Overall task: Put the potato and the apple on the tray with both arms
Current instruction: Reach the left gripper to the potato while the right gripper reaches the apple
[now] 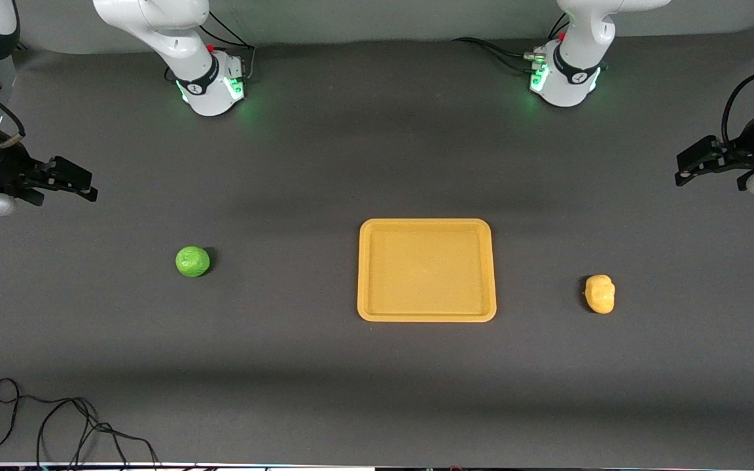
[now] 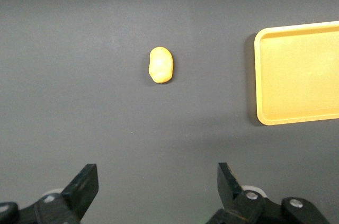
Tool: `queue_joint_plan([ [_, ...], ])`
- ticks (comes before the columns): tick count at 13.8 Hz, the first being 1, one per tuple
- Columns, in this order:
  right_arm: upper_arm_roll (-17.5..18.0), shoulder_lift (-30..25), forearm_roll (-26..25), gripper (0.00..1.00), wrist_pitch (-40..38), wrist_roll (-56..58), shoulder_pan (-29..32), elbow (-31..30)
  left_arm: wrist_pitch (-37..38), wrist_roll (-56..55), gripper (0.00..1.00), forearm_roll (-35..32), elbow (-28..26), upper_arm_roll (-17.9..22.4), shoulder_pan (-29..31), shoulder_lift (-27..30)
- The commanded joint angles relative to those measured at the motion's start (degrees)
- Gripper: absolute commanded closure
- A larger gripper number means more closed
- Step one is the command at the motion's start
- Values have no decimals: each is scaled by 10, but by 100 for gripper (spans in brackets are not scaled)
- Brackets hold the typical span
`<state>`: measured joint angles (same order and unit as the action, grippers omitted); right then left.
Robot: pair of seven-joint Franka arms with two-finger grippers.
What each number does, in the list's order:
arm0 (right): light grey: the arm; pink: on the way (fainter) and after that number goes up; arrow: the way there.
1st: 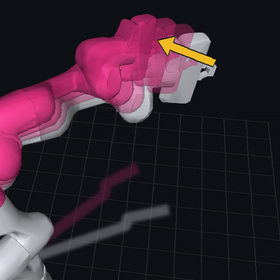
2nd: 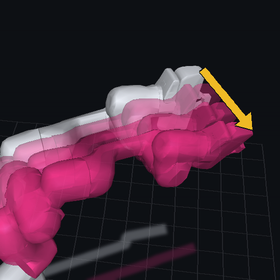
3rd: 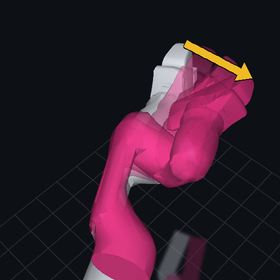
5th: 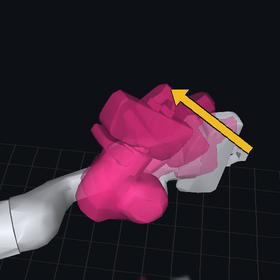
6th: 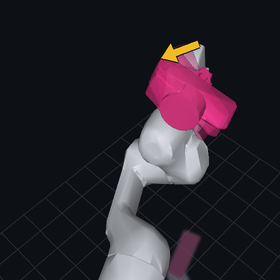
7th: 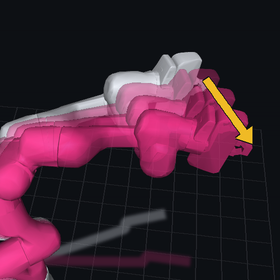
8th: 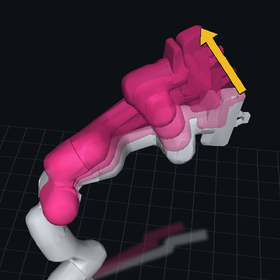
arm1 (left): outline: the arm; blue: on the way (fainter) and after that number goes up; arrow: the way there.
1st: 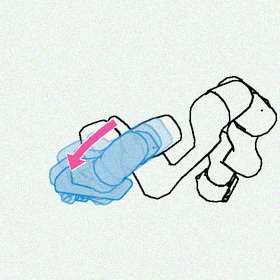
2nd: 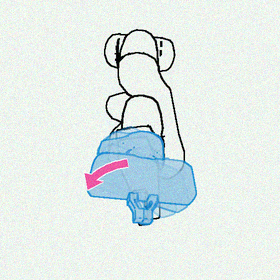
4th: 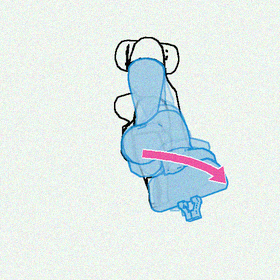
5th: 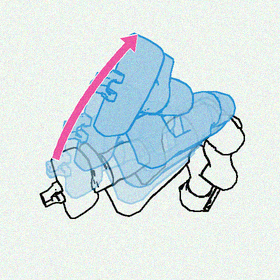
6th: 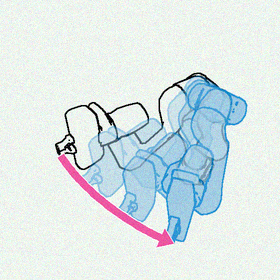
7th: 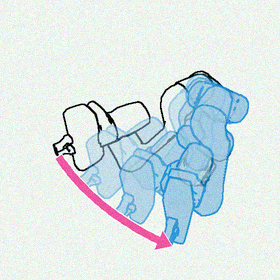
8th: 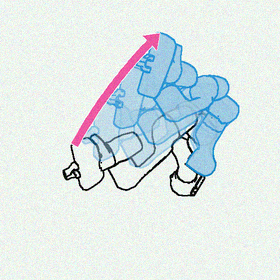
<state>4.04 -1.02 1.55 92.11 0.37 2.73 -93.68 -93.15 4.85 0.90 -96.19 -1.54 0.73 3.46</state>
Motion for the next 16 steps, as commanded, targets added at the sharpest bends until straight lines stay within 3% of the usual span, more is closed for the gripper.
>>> queue_joint_plan([
  [1, 8, -5, -7, 0, -7, 13, 10, 3, -2, 10, 0, 6, -3, 0, 4, 3],
  [7, 5, 0, -26, 0, -7, 13, -1, 5, -15, 10, 0, 2, -7, -2, 1, -6],
  [11, 4, 8, -27, 0, -14, 47, -1, 3, -56, 16, 0, 1, -10, -3, -5, -51],
  [16, 0, 8, -27, 0, -22, 53, -1, -16, -202, 20, 0, -5, -57, -1, 4, -148],
])
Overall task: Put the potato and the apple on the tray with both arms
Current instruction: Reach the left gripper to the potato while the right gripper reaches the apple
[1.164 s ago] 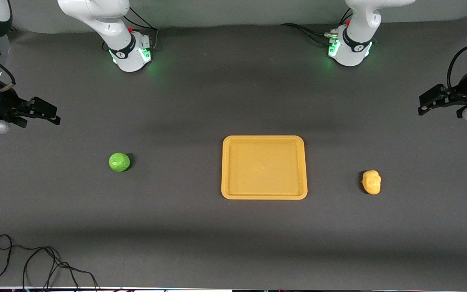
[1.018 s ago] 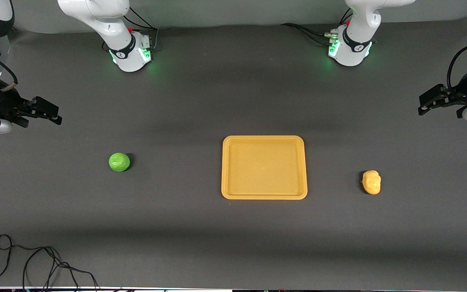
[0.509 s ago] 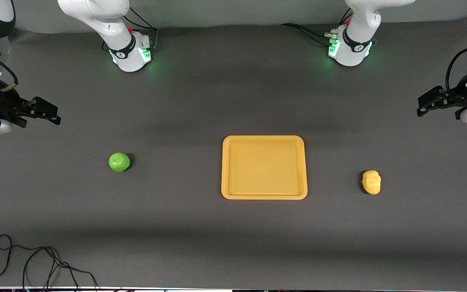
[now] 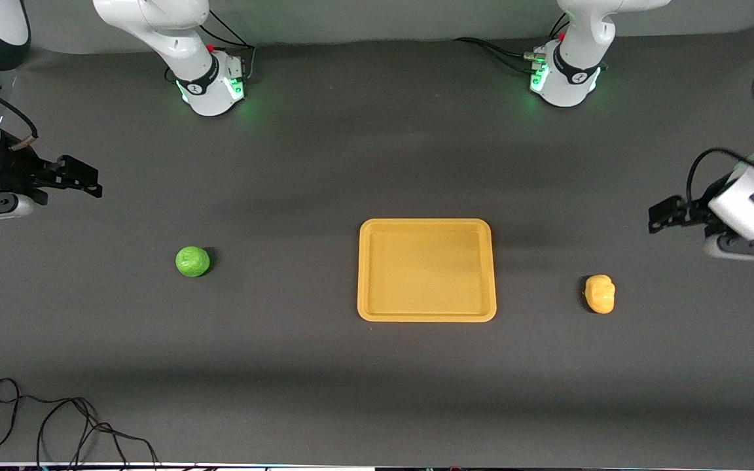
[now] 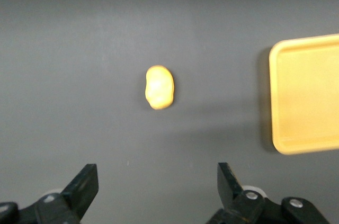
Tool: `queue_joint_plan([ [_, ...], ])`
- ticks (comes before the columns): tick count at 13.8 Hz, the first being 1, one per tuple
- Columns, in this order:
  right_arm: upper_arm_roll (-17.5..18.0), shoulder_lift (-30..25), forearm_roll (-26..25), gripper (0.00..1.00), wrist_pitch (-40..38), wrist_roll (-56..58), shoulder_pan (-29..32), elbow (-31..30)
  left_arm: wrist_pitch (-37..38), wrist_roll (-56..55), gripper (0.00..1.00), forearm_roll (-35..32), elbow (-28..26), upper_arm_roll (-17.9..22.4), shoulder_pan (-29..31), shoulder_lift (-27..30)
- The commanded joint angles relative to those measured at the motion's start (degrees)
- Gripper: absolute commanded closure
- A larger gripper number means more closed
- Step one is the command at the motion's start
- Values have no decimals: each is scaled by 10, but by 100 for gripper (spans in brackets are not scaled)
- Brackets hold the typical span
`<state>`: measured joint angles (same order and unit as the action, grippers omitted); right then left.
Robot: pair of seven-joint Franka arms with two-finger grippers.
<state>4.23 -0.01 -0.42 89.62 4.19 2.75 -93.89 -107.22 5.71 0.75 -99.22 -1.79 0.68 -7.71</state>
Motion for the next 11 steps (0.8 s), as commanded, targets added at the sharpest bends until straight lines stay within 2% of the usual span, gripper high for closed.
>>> queue_joint_plan([
  [1, -2, -2, -7, 0, 19, 13, -1, -29, -110, 11, 0, -3, -57, 1, 5, -54],
  [4, -2, -2, -6, 0, 117, -7, 0, -121, -239, 5, 0, -3, -126, 1, 3, -103],
  [7, -2, 18, -7, 0, 204, -11, -1, -185, -341, 4, 0, -5, -128, 1, -8, -178],
  [11, -1, 52, -8, 0, 348, -12, -12, -270, -397, 1, 0, -16, -125, 1, -10, -223],
])
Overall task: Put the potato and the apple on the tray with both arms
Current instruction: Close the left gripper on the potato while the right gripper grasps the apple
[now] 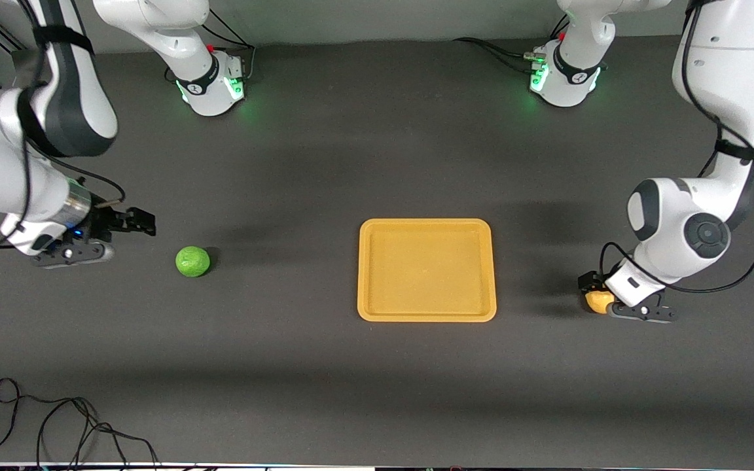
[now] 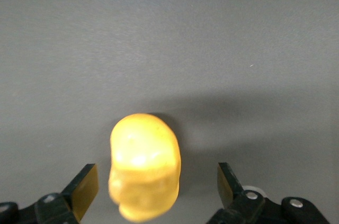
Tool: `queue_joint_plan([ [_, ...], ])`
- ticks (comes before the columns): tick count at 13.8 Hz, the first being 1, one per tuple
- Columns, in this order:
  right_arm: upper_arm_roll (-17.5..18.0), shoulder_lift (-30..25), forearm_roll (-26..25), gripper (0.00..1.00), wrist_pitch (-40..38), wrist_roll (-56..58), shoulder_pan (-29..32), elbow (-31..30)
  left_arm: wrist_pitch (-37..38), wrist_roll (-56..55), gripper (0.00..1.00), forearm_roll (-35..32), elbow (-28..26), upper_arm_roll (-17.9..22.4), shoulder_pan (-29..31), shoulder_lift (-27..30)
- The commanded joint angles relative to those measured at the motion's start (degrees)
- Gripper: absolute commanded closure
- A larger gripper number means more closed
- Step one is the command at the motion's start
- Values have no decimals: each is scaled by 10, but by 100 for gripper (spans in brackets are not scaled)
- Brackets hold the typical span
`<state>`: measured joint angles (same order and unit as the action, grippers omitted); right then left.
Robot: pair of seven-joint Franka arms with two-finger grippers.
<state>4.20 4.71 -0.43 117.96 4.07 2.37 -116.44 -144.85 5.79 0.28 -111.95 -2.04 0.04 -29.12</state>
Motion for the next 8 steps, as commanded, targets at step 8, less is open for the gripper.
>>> queue_joint_plan([
  [8, -2, 107, -50, 0, 191, -106, -31, -91, -26, -13, 33, -34, 1, 5, -3, -21],
])
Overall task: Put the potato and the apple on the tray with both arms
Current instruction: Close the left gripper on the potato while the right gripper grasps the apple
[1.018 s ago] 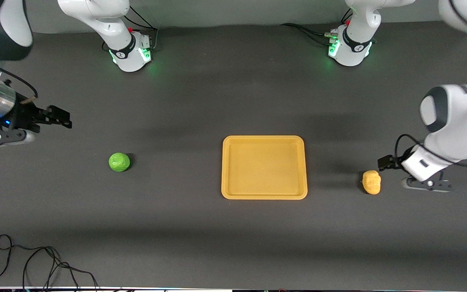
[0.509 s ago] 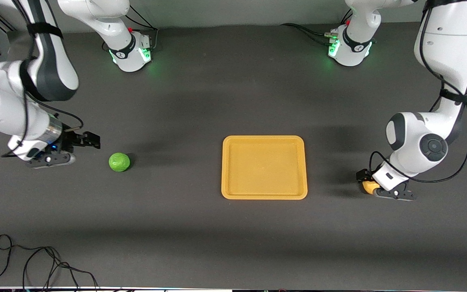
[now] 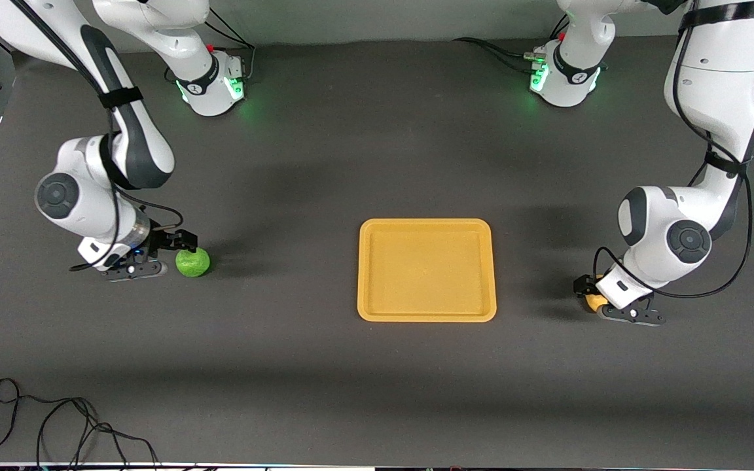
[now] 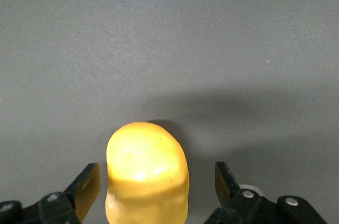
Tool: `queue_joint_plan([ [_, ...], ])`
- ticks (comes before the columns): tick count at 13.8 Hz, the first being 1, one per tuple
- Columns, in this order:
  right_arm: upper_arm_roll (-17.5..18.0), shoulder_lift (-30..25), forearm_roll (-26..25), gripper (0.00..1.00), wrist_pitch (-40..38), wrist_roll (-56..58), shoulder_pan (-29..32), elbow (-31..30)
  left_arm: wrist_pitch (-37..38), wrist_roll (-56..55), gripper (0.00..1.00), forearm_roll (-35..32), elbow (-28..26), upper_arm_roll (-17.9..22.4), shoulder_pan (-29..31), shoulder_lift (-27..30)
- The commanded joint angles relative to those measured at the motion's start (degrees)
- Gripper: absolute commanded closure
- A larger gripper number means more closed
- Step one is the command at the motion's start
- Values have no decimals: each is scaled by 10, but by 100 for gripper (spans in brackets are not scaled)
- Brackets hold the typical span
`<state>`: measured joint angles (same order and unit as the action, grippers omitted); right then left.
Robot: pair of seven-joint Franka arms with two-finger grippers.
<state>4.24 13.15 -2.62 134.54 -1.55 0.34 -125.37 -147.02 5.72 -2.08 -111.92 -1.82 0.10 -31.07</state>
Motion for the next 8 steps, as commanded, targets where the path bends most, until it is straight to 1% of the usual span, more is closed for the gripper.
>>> queue_joint_plan([
  [1, -2, 41, -61, 0, 40, -85, -27, -1, -5, -20, 49, -11, 1, 2, -5, -1],
  [2, -2, 57, -106, 1, 49, -127, -32, -1, -4, -23, 61, -10, 2, 2, -6, 0],
  [3, -2, 69, -158, 1, 50, -170, -33, 0, 0, -26, 67, -11, 2, 1, -6, 1],
  [4, -1, 72, -198, 1, 48, -197, -33, 0, 5, -27, 71, -11, 3, 1, -6, 4],
  [5, -2, 72, -208, 1, 44, -195, -31, 1, 11, -28, 74, -12, 3, 1, -5, 13],
  [6, -2, 72, -208, 1, 41, -190, -26, 2, 36, -31, 74, -11, 3, 1, -5, 30],
  [8, -3, 73, -208, 1, 41, -188, -22, 1, 142, -81, 75, -10, 25, -5, -20, 77],
])
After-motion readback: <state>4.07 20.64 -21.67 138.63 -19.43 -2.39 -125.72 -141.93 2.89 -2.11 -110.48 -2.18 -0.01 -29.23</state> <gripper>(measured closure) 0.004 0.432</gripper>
